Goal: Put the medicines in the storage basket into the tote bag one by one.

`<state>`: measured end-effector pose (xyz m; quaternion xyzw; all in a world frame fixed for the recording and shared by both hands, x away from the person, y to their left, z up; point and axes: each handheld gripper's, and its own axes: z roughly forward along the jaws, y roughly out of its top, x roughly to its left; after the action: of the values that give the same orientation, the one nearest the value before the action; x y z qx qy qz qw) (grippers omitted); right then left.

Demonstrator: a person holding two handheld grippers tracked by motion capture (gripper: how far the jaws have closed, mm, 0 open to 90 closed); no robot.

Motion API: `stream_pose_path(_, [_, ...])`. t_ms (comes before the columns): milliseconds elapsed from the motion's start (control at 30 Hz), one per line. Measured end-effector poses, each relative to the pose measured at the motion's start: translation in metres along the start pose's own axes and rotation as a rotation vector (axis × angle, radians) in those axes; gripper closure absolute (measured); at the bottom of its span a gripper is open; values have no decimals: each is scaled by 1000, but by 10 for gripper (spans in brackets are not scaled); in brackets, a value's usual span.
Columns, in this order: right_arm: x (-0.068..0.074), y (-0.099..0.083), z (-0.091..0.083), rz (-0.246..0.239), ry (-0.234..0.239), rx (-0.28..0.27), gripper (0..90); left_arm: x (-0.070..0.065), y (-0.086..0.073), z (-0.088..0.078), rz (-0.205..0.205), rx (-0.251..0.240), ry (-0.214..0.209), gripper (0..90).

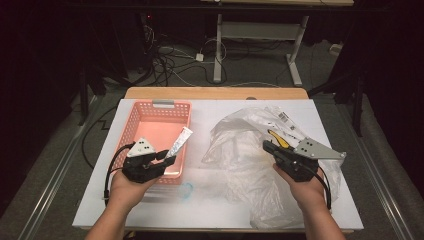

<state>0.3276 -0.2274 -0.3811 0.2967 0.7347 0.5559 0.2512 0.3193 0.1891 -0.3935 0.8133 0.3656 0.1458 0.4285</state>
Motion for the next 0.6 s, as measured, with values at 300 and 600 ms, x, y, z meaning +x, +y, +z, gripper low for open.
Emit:
stream_pose_path(300, [0,0,1,-9,4,4,900,-19,3,2,23,-3,-57,654])
stream_pose_path(600, [0,0,2,-14,8,3,900,-40,8,5,68,-13,-92,654])
